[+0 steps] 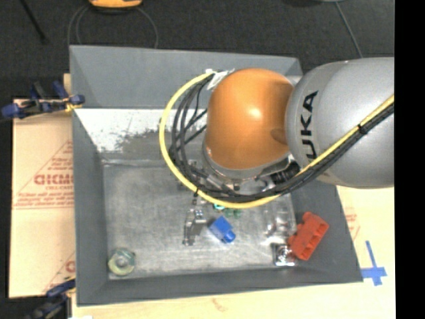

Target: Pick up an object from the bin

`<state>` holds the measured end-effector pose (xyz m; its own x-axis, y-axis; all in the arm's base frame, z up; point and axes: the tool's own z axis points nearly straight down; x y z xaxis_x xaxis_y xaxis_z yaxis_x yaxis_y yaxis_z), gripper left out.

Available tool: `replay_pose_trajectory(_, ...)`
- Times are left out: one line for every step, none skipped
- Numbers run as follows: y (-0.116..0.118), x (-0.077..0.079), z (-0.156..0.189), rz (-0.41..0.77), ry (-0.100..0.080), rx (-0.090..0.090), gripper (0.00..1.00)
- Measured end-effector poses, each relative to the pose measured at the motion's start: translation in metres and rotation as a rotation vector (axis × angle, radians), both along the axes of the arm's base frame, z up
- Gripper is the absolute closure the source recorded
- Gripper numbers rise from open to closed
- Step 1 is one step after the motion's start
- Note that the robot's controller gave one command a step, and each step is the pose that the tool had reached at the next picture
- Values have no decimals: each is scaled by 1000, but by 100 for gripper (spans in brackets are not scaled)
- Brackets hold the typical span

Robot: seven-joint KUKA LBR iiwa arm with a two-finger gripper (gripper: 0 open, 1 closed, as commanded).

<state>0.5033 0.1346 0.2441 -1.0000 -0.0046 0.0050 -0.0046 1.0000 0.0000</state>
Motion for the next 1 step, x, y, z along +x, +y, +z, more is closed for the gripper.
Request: replay_pose_trajectory(-74, 11, -70, 84, -1, -3, 0)
